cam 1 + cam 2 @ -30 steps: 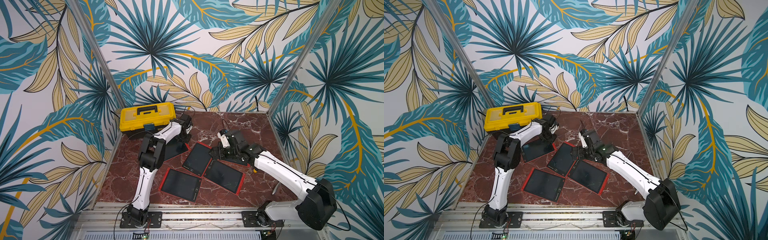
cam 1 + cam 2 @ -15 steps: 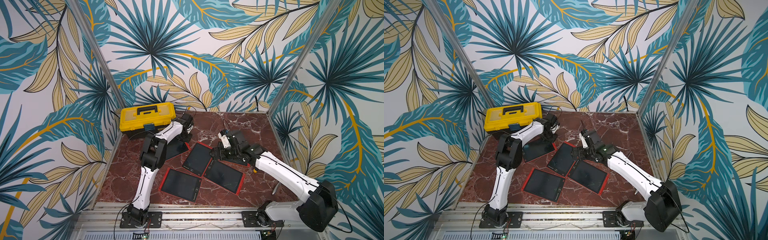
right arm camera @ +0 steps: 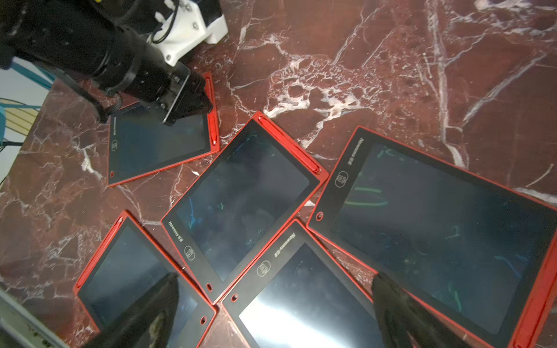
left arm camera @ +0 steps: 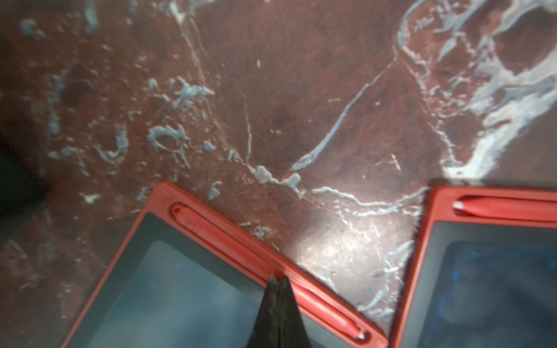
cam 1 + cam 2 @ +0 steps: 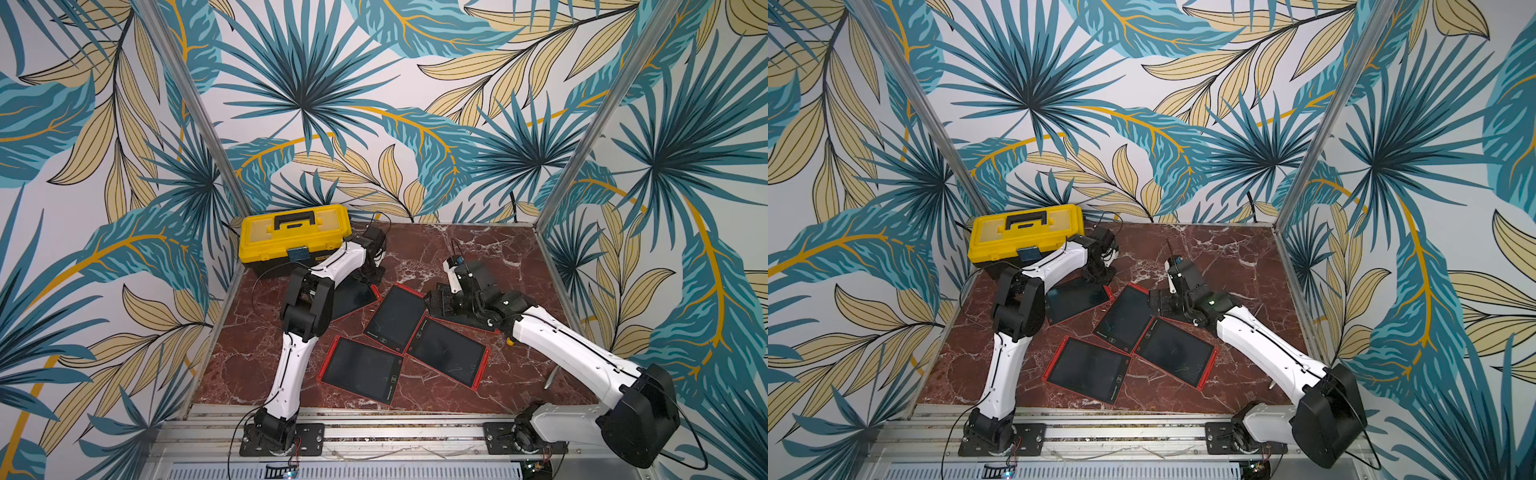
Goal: Place the stylus back onto the writing tablet
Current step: Adjust the stylus on the writing tablet, then reset both arms
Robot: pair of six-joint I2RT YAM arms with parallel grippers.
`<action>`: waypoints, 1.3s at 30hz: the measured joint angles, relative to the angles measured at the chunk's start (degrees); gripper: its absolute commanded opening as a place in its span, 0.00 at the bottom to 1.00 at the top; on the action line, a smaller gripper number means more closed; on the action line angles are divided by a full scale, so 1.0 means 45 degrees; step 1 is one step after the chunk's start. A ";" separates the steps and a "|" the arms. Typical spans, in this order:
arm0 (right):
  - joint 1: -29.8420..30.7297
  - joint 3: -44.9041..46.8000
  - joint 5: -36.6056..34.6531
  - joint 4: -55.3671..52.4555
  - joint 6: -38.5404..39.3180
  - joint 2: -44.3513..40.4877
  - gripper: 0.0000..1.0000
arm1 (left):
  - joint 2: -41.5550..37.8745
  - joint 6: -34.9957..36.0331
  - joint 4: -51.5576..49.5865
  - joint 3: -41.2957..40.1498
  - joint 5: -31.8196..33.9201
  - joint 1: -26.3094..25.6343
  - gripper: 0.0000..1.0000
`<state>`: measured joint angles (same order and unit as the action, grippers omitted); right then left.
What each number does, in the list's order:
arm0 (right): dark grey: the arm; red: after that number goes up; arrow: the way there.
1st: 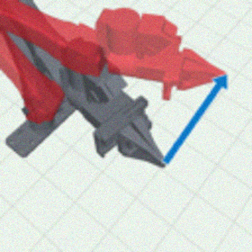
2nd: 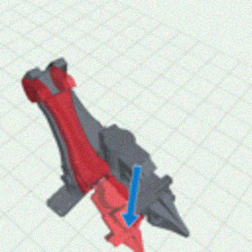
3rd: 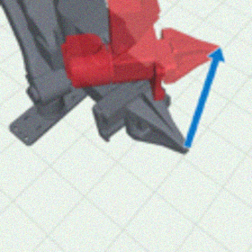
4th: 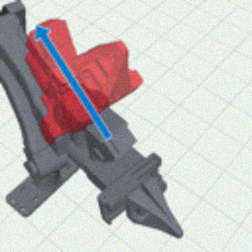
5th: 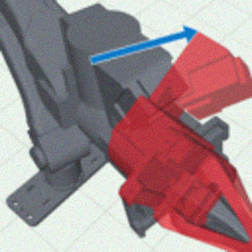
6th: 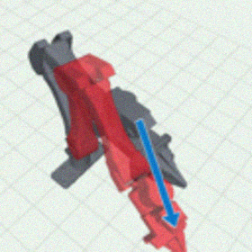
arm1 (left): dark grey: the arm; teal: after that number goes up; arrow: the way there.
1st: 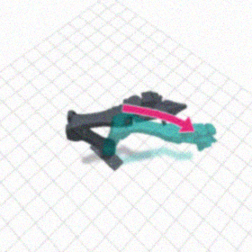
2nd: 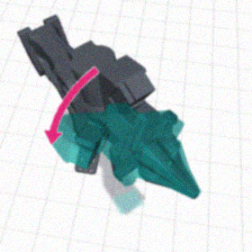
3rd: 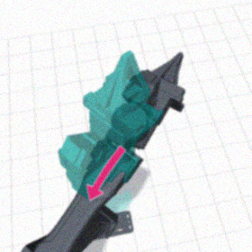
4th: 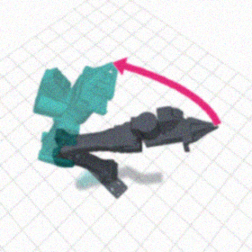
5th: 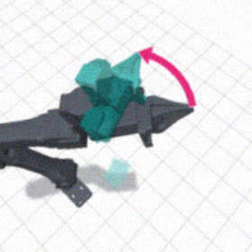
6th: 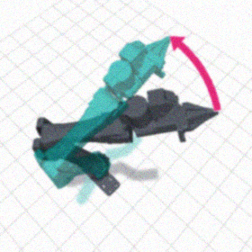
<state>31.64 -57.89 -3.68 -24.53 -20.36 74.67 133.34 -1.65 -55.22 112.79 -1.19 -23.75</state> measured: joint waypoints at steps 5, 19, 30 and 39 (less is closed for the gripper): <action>-0.0301 0.0539 -0.0821 0.0908 -0.0185 -0.0204 1.00 | -0.0962 -0.0369 0.0136 -0.0112 -0.0034 -0.0053 0.00; -0.1282 0.3823 -0.6183 0.4809 0.0423 -0.1836 0.99 | -0.8752 -0.1821 0.4789 -0.7626 0.0704 0.0423 1.00; -0.3827 0.4226 -0.7665 0.7728 0.2365 0.0359 0.99 | -1.2138 -0.2608 0.8660 -1.3362 0.3410 0.2584 1.00; -0.4541 0.4891 -0.7383 1.0258 0.3988 0.0661 0.99 | -1.2293 -0.2268 1.2230 -1.6223 0.4255 0.4294 1.00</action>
<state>11.20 -35.88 -36.91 21.63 -2.42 77.65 78.02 -11.86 -0.19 39.79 17.96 -4.43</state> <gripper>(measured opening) 0.993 0.997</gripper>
